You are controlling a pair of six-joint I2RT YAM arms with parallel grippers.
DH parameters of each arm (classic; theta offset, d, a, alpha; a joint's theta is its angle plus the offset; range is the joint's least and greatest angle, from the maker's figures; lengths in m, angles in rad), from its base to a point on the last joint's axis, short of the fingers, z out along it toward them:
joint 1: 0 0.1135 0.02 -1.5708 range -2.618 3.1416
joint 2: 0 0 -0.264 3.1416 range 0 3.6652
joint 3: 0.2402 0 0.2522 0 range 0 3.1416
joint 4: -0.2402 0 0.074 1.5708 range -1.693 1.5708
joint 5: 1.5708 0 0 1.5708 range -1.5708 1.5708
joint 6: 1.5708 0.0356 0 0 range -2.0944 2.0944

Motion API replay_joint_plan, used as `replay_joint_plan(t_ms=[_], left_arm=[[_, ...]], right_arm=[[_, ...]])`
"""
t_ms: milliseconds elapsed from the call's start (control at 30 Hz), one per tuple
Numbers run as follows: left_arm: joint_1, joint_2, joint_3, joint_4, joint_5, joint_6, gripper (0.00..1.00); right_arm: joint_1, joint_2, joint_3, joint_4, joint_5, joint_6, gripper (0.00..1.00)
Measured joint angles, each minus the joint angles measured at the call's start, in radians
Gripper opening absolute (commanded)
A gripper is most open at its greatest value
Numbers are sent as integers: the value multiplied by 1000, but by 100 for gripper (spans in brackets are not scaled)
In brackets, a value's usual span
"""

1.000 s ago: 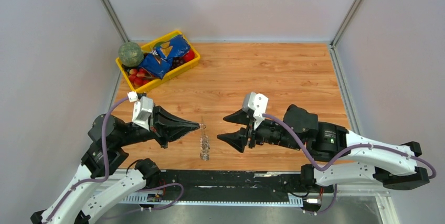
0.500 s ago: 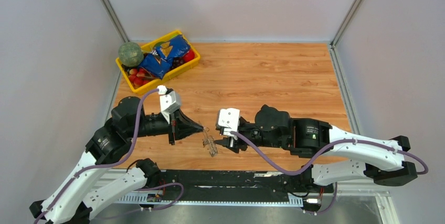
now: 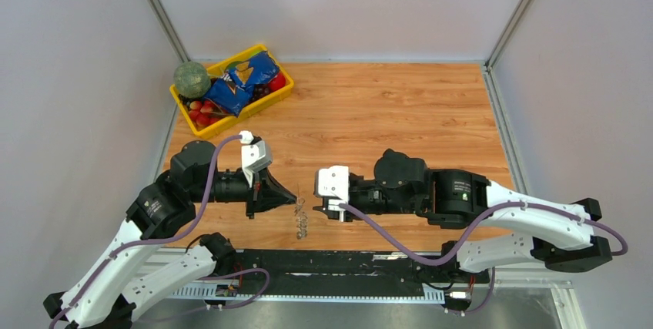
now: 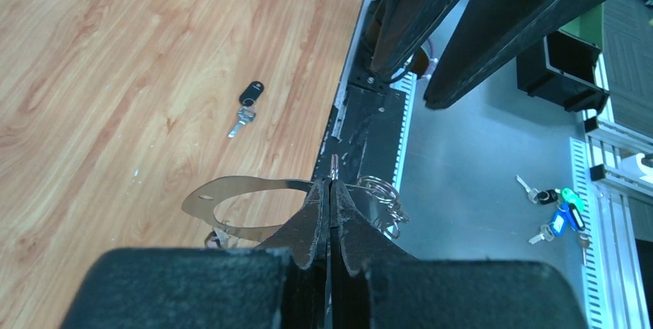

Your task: Put the keys on the keyring

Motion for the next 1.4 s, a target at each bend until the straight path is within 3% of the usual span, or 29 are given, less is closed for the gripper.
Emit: replay_joint_plan(t_ms=[767, 900, 1333, 1400], left_arm=[[0, -16, 0, -11, 103, 7, 1], [0, -26, 0, -11, 107, 7, 0], [-2, -41, 0, -8, 108, 10, 0], [-2, -41, 0, -8, 108, 10, 0]], right_arm=[[-16, 127, 17, 1, -86, -35, 34], [-22, 137, 23, 3, -94, -35, 26], [-27, 150, 45, 9, -128, -31, 19], [-27, 157, 47, 10, -132, -31, 11]])
